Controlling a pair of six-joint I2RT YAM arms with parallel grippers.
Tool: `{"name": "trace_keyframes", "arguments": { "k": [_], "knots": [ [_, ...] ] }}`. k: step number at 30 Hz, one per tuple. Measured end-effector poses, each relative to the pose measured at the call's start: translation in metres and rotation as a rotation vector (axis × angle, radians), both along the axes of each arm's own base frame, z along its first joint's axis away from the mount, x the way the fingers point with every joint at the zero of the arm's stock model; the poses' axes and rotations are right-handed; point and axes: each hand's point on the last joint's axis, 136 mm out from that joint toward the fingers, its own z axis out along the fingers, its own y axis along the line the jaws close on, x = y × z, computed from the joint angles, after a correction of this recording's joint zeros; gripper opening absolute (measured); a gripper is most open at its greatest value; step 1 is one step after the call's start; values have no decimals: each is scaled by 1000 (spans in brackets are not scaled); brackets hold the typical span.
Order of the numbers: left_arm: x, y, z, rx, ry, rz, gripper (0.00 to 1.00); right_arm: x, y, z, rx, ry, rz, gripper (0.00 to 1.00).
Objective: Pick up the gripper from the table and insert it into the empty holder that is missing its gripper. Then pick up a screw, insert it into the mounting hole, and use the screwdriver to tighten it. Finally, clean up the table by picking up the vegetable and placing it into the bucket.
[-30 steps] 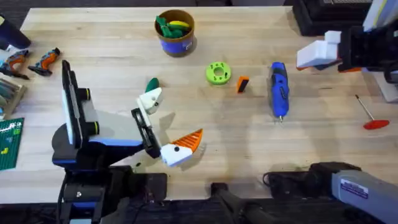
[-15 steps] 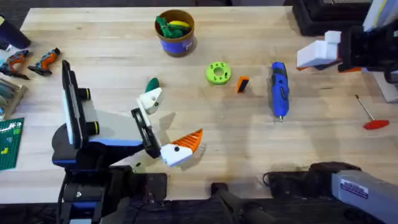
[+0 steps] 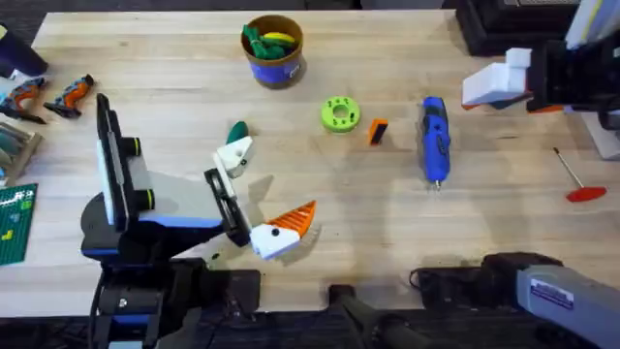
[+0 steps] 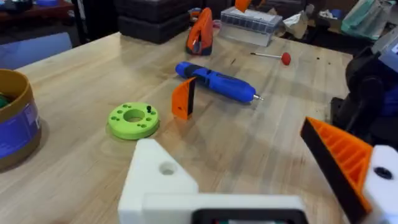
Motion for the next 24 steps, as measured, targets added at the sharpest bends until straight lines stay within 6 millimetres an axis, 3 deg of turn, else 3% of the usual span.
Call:
{"name": "trace_keyframes", "arguments": {
  "k": [24],
  "knots": [
    [0, 0, 0, 0, 0, 0, 985, 6, 2, 2, 9, -26, 4, 992]
  ]
}}
